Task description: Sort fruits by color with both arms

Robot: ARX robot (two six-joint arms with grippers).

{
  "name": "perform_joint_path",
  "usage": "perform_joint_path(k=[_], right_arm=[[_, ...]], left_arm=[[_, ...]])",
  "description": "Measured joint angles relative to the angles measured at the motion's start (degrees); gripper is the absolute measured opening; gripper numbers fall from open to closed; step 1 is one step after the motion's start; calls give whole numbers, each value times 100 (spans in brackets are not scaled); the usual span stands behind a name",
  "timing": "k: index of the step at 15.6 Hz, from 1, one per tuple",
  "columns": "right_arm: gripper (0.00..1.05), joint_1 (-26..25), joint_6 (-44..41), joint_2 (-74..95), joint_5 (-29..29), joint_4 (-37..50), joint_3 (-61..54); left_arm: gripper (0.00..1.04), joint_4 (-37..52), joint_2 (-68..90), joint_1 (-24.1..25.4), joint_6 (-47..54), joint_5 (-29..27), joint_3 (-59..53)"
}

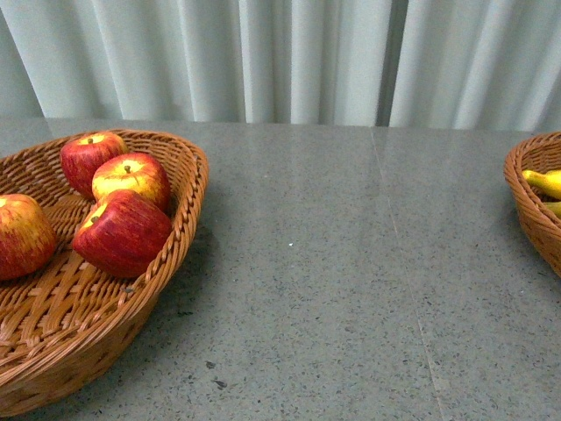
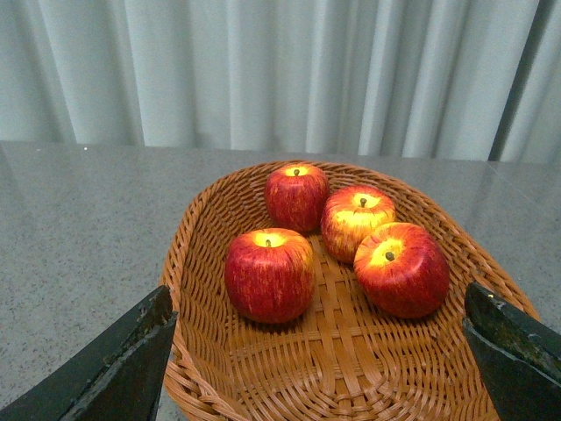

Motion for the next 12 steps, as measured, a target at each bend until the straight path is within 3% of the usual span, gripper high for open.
perform_joint_path(k=[3, 5, 12], right_arm=[[2, 0, 0, -529, 0, -531, 0], [2, 0, 0, -1311, -7, -1576, 7], [2, 0, 0, -1491, 0, -1541, 4]], left_arm=[[98, 0, 0, 0, 0, -2, 0], [98, 0, 0, 0, 0, -2, 0], [98, 0, 0, 0, 0, 0, 0]])
